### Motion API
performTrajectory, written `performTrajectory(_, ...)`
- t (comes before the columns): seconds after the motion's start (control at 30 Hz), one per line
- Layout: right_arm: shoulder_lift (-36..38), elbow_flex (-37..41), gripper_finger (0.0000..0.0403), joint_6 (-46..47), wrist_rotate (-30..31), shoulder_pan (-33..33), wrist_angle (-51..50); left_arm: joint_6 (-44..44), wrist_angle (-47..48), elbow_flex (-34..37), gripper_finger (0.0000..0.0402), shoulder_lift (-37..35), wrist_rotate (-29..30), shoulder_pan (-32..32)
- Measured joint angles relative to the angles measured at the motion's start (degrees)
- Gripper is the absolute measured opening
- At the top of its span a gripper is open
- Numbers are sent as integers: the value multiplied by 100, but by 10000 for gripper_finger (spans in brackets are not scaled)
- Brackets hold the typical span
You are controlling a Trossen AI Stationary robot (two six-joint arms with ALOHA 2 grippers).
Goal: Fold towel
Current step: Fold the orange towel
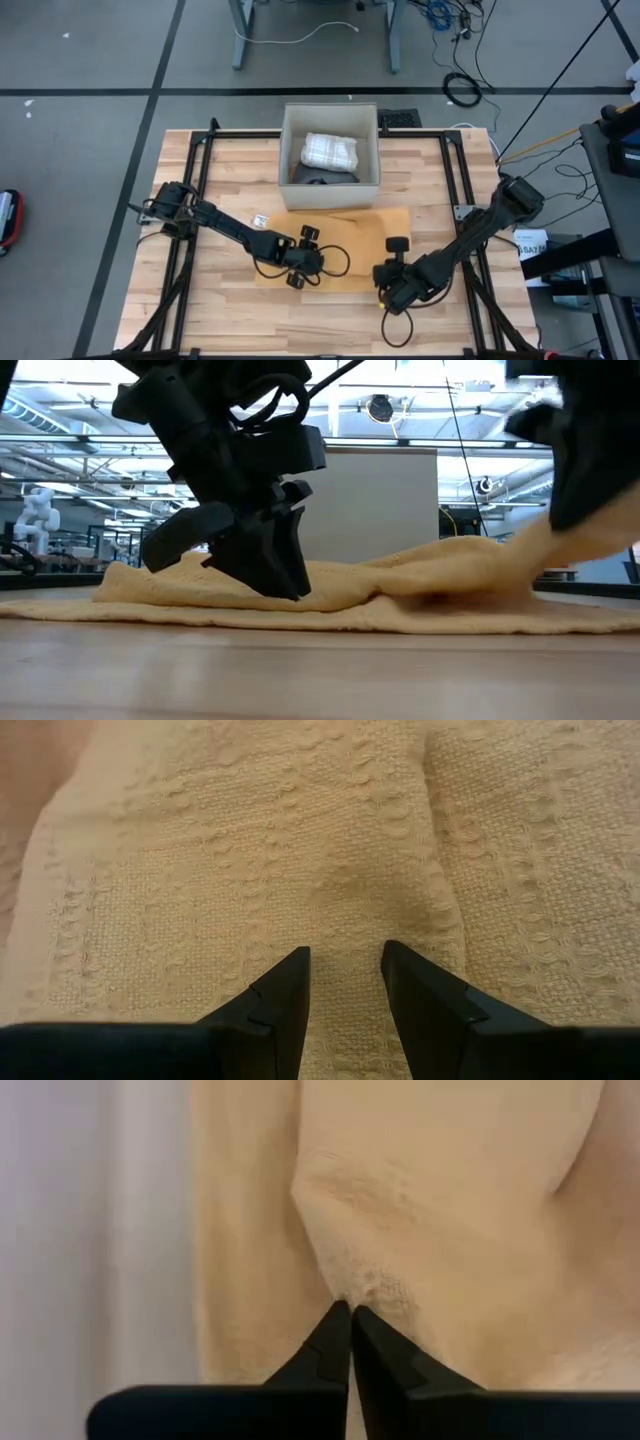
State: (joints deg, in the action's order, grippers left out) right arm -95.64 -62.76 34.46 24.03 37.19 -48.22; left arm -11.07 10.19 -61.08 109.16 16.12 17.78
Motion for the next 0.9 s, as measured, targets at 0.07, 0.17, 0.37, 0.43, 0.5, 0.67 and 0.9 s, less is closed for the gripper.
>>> performTrajectory(0.07, 114, -260, 1, -60, -89, 0, -152, -15, 193, -102, 140, 0, 113, 56)
performTrajectory(0.17, 203, -513, 1, -90, -81, 2, -503, -163, 436, -247, 140, 2, 252, 185)
performTrajectory(0.37, 267, -724, 0, 25, -155, -21, -1074, -107, 860, -278, 140, -187, 342, 463)
performTrajectory(0.43, 267, -784, 0, 61, -223, -50, -1242, 9, 1071, -279, 140, -259, 533, 538)
performTrajectory(0.5, 273, -809, 0, 82, -254, -80, -1291, 113, 1215, -280, 140, -351, 675, 615)
performTrajectory(0.67, 273, -813, 0, 85, -349, -125, -1290, 334, 1183, -289, 140, -476, 689, 777)
performTrajectory(0.9, 319, -813, 0, 128, -363, -122, -1296, 656, 1456, -289, 140, -490, 639, 1027)
